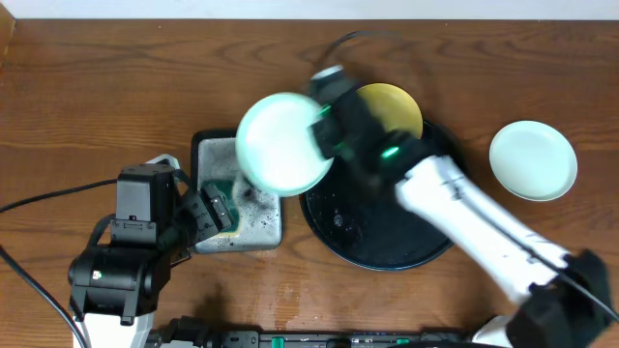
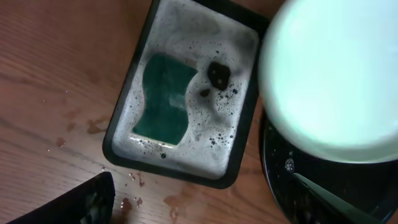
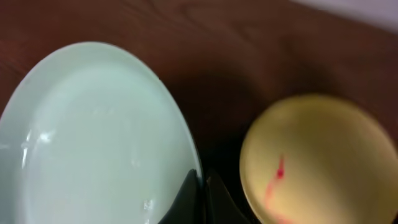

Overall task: Clean dirty plates on tray and stack at the side
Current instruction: 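Carry the plate right and stack it on the first green plate, then grip the rim of the yellow plate on the black tray with the right gripper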

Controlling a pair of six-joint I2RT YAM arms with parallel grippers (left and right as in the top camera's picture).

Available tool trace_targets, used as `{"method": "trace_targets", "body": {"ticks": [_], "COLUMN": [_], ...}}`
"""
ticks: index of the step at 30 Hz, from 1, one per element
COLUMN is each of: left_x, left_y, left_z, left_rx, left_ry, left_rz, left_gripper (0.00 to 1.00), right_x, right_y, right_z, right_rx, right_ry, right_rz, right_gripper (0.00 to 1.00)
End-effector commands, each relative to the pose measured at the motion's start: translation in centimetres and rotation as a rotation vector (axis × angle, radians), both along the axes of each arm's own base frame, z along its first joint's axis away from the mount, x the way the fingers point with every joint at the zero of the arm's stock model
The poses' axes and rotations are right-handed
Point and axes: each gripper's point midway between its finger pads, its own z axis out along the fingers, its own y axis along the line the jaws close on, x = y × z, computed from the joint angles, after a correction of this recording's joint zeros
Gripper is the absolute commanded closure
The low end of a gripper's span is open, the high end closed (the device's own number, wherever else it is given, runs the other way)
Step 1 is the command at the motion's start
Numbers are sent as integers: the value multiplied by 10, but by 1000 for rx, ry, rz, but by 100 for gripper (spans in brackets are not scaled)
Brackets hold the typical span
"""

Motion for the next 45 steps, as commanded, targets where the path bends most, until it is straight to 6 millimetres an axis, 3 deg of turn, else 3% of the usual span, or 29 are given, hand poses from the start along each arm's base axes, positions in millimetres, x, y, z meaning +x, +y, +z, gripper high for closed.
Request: {"method": "trace_targets", "body": {"ticks": [1, 7, 9, 12, 18, 22, 25, 30, 31, 32, 34, 36, 38, 42, 45], "left_x": [2, 2, 2, 2, 2, 2, 2, 2, 2, 2, 2, 2, 2, 2, 2], "left_y": [1, 1, 1, 1, 1, 1, 1, 1, 1, 1, 1, 1, 1, 1, 1], "left_z": [8, 8, 8, 8, 8, 8, 8, 8, 8, 8, 8, 8, 8, 8, 8], "left_rx": [6, 6, 6, 6, 6, 6, 6, 6, 6, 6, 6, 6, 6, 6, 6], "left_ry": [-22, -22, -22, -22, -22, -22, -22, -22, -22, -22, -22, -22, -22, -22, -22], "left_rz": [-6, -6, -6, -6, -5, -5, -6, -5, -5, -5, -6, -5, -6, -6, -6], "left_gripper": [12, 12, 12, 12, 12, 12, 12, 12, 12, 12, 12, 12, 12, 12, 12], "right_x": [-1, 18, 16, 6, -26, -47, -56, -61, -61, -60, -49, -39, -19, 3, 3], "right_y": [-40, -194, -253, -323, -434, -476, -489, -485, -484, -483, -479, -472, -448, -375, -311], "right_z": [43, 23, 10, -8, -49, -76, -94, -109, -108, -105, -84, -65, -29, 38, 57], "right_rx": [312, 344, 336, 307, 207, 170, 180, 173, 174, 177, 203, 227, 280, 329, 279], "right_ry": [134, 253, 289, 321, 385, 446, 497, 564, 563, 553, 475, 407, 286, 98, 63], "right_rz": [-29, -392, -552, -756, -1089, -1218, -1256, -1247, -1245, -1241, -1213, -1161, -1007, -654, -443], "right_gripper": [99, 99, 99, 99, 99, 99, 99, 98, 89, 64, 51, 49, 47, 51, 54]}}
